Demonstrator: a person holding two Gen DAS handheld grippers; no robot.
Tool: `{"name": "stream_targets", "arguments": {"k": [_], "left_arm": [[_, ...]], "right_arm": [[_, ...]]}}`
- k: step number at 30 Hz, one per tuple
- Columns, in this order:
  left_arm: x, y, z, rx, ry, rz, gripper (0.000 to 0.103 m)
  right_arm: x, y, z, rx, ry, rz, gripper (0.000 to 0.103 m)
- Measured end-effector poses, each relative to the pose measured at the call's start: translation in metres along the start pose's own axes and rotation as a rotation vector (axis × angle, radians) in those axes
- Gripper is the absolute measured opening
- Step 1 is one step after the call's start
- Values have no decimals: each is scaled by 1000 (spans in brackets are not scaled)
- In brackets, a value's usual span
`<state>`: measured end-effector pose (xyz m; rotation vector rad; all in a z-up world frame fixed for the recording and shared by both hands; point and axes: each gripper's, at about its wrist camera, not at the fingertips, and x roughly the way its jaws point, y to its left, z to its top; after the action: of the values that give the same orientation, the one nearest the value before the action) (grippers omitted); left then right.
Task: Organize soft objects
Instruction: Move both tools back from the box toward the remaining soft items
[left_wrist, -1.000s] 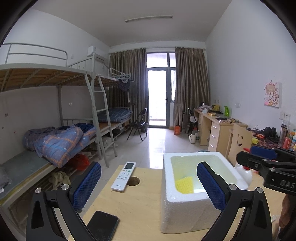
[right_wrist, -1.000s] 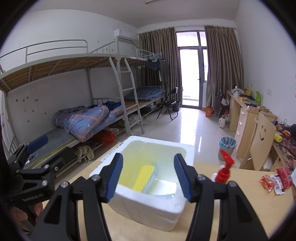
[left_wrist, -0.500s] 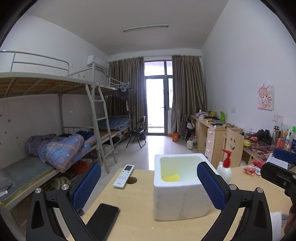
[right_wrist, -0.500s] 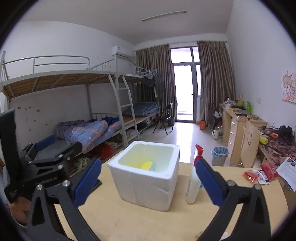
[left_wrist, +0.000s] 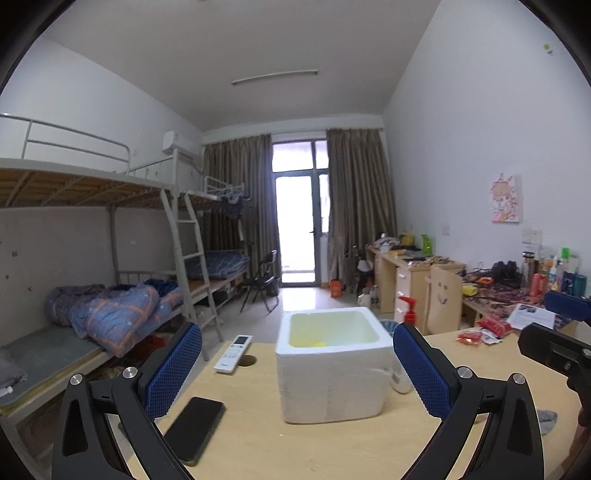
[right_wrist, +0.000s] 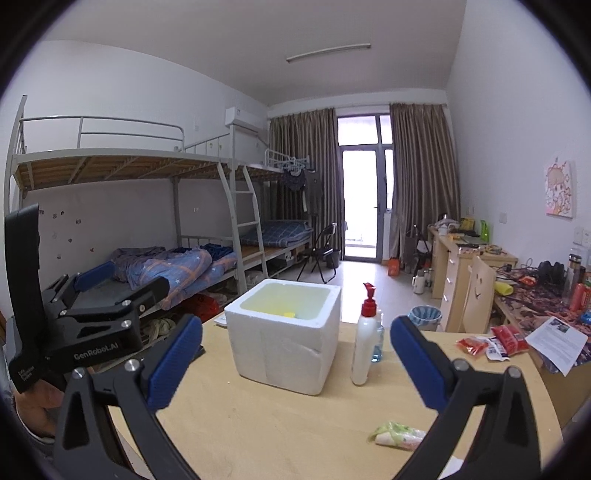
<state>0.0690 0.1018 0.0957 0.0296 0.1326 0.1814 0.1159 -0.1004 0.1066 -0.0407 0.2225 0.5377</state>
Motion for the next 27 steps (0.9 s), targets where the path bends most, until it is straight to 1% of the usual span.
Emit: {"name": "stream_targets", "arguments": {"k": [2,6,9,11,13,16,20,24,27], "left_arm": [[-8,-4,-5,2,-10,-20,103],[-24,-14,-19,14,-16,-43,103],[-36,-16,-30,2,-40,-32,103],[-40,-18,-39,-17,-41,-46,103],[-43,-18,-46,-34,-45,-57,103],[-48,-22,-63,-42,-50,-54,103],[-48,-27,-82,-42,-19,-70,103],[-46,-28,-97,-54,1,-83,103],[-44,-31,-104,-50,21,-77,103]], "right_arm": [[-9,-1,-7,-2,-16,-9,103],[-23,-2,-24,-12,-39,-56,103],[-29,-2,-38,-26,-34,-80,103],[-32,-1,-47,-32,-35,-97,103],[-33,-3,-56,-24,-26,-95,103],[-35,-5,-70,-9,-20,-102,103],[-32,-2,-85,-21,-12,-133,103],[-30,0,-98,-19,-2,-128,103],[-26,2,-102,-9,14,-119,103]]}}
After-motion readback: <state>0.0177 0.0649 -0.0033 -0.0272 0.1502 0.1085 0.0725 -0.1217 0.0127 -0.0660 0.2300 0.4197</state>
